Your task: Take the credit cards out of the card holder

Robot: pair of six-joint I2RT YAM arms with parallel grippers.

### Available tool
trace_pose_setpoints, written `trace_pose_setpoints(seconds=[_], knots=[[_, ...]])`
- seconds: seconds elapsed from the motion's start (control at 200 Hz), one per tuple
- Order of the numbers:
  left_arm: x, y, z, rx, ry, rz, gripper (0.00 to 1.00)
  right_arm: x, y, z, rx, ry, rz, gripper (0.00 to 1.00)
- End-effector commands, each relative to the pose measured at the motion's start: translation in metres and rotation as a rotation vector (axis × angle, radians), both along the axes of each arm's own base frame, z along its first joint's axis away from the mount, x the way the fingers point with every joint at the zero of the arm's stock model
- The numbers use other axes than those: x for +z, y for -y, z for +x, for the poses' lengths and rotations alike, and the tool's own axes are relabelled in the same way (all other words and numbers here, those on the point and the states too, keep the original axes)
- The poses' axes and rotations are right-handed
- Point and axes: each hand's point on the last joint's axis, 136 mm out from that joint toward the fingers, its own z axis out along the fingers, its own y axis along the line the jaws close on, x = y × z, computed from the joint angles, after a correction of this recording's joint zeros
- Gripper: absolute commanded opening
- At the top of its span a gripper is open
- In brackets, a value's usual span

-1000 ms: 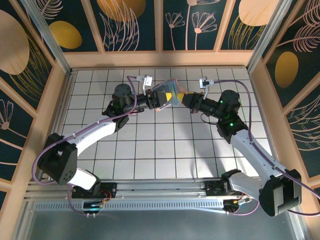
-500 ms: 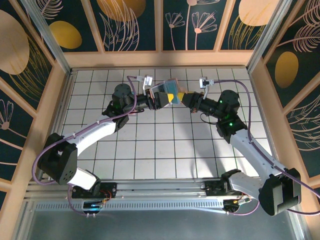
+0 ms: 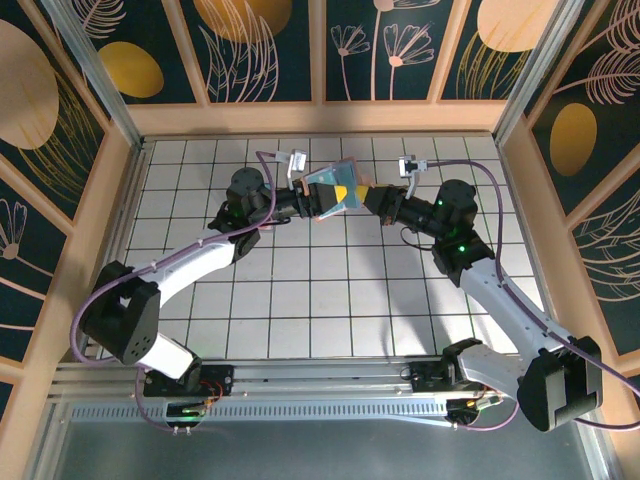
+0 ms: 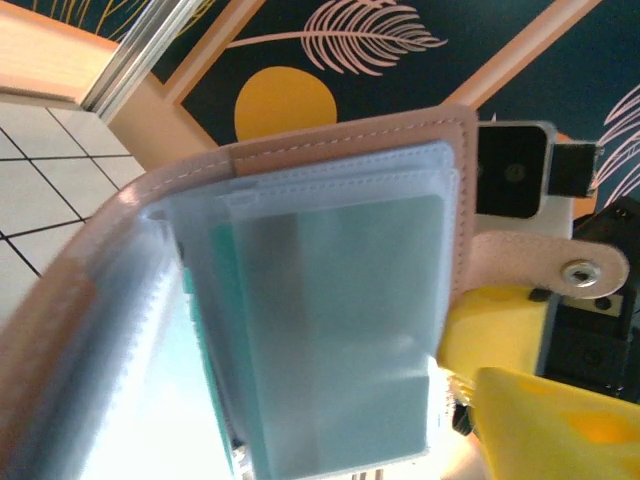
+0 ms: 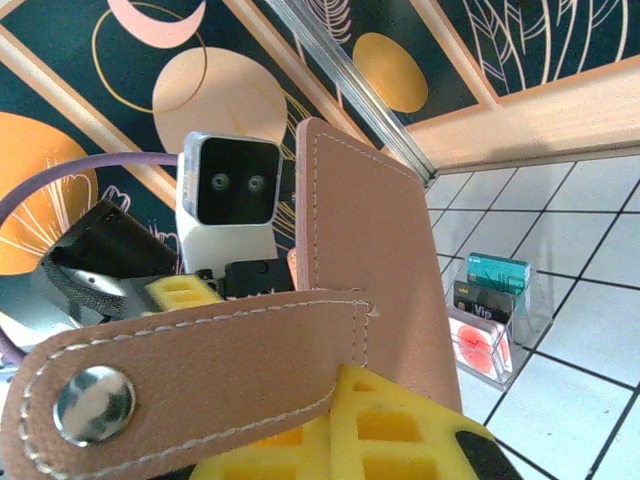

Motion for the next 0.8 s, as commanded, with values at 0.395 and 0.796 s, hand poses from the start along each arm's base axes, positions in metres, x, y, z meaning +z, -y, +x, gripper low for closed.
trace_pose_setpoints(seconds=[0.395,0.796], knots=[[0.021,0.003,-0.011,-0.051,0.064,-0.051,0.89,0.023,0.001,-0.005,0.011,0.072,0.043,0.00],[0.026,0.001,-0.015,-0.053,0.084,-0.052,0.82,0.021,0.003,-0.001,-0.016,0.066,0.036,0.00]])
